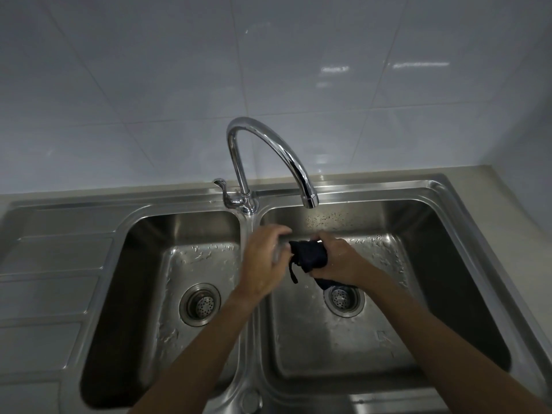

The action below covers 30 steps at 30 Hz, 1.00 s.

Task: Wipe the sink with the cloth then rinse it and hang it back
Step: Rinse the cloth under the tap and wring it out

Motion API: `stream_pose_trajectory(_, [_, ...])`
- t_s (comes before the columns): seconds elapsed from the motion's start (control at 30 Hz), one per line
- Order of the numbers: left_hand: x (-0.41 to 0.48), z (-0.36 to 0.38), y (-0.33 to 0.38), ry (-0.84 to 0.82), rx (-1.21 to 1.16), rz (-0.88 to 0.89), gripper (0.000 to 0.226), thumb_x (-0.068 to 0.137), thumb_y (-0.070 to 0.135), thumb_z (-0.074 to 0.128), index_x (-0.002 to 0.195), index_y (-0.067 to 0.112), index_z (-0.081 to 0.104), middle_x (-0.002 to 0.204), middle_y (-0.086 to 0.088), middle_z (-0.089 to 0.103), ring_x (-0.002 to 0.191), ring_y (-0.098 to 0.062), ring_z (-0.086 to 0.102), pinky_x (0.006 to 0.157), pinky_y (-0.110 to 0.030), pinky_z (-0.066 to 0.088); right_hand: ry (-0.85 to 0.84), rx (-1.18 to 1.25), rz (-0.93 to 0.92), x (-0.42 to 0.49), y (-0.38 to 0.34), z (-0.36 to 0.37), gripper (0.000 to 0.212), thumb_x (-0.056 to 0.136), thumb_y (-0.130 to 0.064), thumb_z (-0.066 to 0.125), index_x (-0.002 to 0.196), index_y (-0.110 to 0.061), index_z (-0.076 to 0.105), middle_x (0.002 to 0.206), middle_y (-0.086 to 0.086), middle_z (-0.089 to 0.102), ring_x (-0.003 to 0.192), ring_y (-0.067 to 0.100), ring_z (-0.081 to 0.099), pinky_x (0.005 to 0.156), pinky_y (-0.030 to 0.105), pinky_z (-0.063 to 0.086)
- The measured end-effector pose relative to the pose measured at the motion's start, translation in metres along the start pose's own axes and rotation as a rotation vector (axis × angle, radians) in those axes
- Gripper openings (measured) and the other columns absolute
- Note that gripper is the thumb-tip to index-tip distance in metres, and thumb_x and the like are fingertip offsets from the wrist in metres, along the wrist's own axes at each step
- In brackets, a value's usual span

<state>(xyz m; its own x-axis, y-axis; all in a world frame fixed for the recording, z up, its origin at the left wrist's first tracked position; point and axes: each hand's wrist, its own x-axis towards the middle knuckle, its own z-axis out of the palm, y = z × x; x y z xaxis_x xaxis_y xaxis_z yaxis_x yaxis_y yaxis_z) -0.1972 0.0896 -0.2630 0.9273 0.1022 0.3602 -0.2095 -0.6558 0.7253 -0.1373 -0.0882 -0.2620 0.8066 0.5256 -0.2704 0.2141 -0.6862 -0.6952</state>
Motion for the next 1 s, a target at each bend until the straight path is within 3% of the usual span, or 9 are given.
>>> stream_pose_trajectory(0.1, [-0.009, 0.012, 0.006, -0.339, -0.016, -0.045, 0.046, 0.077, 0.025, 0.053, 0.121, 0.016, 0.054, 0.117, 0.001, 0.057, 0.11, -0.014, 0.052, 0.096, -0.033, 0.043, -0.113, 0.008, 0.043, -0.005, -0.001, -0.001, 0.055, 0.068, -0.014, 0.079, 0.107, -0.02, 0.04, 0.104, 0.008, 0.063, 0.092, 0.022, 0.063, 0.073, 0.031, 0.056])
stream_pose_trajectory(0.2, [-0.004, 0.014, 0.008, -0.485, -0.003, -0.087, 0.046, 0.071, 0.02, 0.06, 0.117, 0.017, 0.055, 0.109, 0.002, 0.059, 0.102, -0.013, 0.053, 0.088, -0.027, 0.046, -0.123, -0.006, 0.058, -0.01, 0.001, -0.002, 0.048, 0.069, -0.012, 0.077, 0.104, -0.017, 0.045, 0.103, 0.006, 0.062, 0.088, 0.016, 0.061, 0.068, 0.022, 0.054])
stream_pose_trajectory(0.33, [0.005, 0.016, 0.011, -0.464, 0.102, -0.012, 0.027, 0.07, 0.01, 0.052, 0.095, 0.011, 0.059, 0.092, -0.003, 0.061, 0.086, -0.019, 0.056, 0.076, -0.03, 0.047, -0.179, 0.014, 0.143, -0.016, 0.004, -0.006, 0.035, 0.069, -0.019, 0.077, 0.097, -0.018, 0.056, 0.093, -0.001, 0.062, 0.079, 0.005, 0.059, 0.06, 0.011, 0.046])
stream_pose_trajectory(0.43, [0.011, 0.017, 0.015, -0.464, 0.147, 0.06, 0.027, 0.069, 0.009, 0.044, 0.091, 0.011, 0.059, 0.088, -0.003, 0.065, 0.081, -0.02, 0.059, 0.074, -0.031, 0.049, -0.387, 0.01, 0.276, -0.02, 0.005, -0.01, 0.02, 0.072, -0.024, 0.075, 0.087, -0.021, 0.062, 0.088, 0.003, 0.066, 0.083, 0.018, 0.066, 0.069, 0.023, 0.053])
stream_pose_trajectory(0.6, [0.013, 0.014, 0.013, -0.441, 0.099, 0.027, 0.028, 0.074, 0.002, 0.044, 0.096, 0.01, 0.06, 0.093, -0.004, 0.065, 0.084, -0.019, 0.059, 0.072, -0.029, 0.047, -0.434, 0.188, 0.323, -0.031, 0.008, -0.017, 0.014, 0.08, -0.017, 0.069, 0.091, -0.021, 0.062, 0.093, 0.002, 0.066, 0.085, 0.014, 0.064, 0.069, 0.018, 0.05])
stream_pose_trajectory(0.73, [0.014, 0.01, 0.009, -0.484, 0.019, -0.031, 0.034, 0.077, -0.005, 0.045, 0.105, 0.011, 0.057, 0.099, -0.002, 0.064, 0.088, -0.013, 0.057, 0.075, -0.021, 0.043, -0.479, 0.386, 0.314, -0.033, 0.007, -0.019, 0.021, 0.079, -0.005, 0.066, 0.099, -0.011, 0.063, 0.087, 0.008, 0.071, 0.078, 0.022, 0.07, 0.068, 0.03, 0.054])
stream_pose_trajectory(0.8, [0.008, 0.007, 0.008, -0.507, 0.05, -0.038, 0.043, 0.077, 0.003, 0.052, 0.118, 0.014, 0.051, 0.111, 0.0, 0.062, 0.099, -0.014, 0.057, 0.084, -0.022, 0.044, -0.489, 0.363, 0.283, -0.03, 0.003, -0.022, 0.019, 0.08, -0.003, 0.066, 0.096, -0.011, 0.061, 0.077, 0.007, 0.069, 0.064, 0.018, 0.068, 0.062, 0.03, 0.054])
stream_pose_trajectory(0.9, [-0.009, 0.01, 0.005, -0.556, 0.251, 0.029, 0.071, 0.07, 0.034, 0.068, 0.132, 0.02, 0.036, 0.125, 0.002, 0.05, 0.111, -0.014, 0.047, 0.1, -0.028, 0.036, -0.462, 0.226, 0.239, -0.022, -0.003, -0.025, 0.018, 0.076, -0.008, 0.072, 0.09, -0.015, 0.063, 0.072, 0.003, 0.066, 0.057, 0.012, 0.062, 0.06, 0.026, 0.054])
stream_pose_trajectory(1.0, [-0.019, 0.028, 0.003, -0.475, 0.486, 0.077, 0.085, 0.052, 0.052, 0.077, 0.123, 0.019, 0.044, 0.113, -0.003, 0.055, 0.1, -0.021, 0.054, 0.091, -0.036, 0.045, -0.504, 0.119, 0.22, -0.013, -0.012, -0.022, 0.012, 0.072, -0.009, 0.074, 0.079, -0.014, 0.064, 0.057, -0.001, 0.063, 0.047, 0.012, 0.056, 0.06, 0.029, 0.051])
